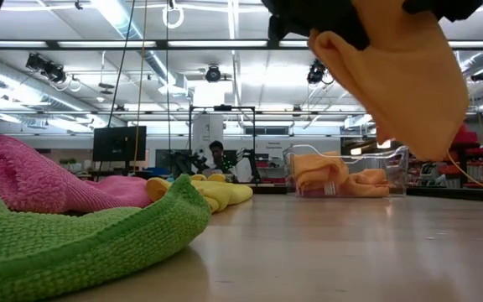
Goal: Fold microfiber towels
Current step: Stack the folded orange microfiber cloth on top of the other folded orange microfiber cloth
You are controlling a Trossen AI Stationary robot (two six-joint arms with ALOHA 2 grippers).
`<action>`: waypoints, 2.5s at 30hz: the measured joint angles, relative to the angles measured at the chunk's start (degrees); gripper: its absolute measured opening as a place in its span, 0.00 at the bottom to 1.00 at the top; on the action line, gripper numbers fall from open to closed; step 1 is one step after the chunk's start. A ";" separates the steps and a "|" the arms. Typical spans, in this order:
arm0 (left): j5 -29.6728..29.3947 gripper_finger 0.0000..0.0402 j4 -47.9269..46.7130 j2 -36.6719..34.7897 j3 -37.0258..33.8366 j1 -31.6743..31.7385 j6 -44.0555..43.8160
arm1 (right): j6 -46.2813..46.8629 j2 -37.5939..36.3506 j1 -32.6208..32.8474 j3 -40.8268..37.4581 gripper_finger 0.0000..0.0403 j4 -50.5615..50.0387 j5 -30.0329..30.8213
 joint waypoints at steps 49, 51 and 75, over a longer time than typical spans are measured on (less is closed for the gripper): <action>-7.94 0.42 -3.74 -6.50 -13.02 4.72 10.29 | -18.45 -8.40 -37.88 0.00 0.05 -19.65 -9.85; -6.43 0.40 -3.10 -6.39 -13.72 4.73 11.29 | -19.10 -10.22 -42.98 0.00 0.05 -17.97 -14.22; 7.27 0.17 12.38 -19.28 -31.30 12.75 16.20 | -22.18 2.61 -81.69 8.15 0.05 -13.89 -42.64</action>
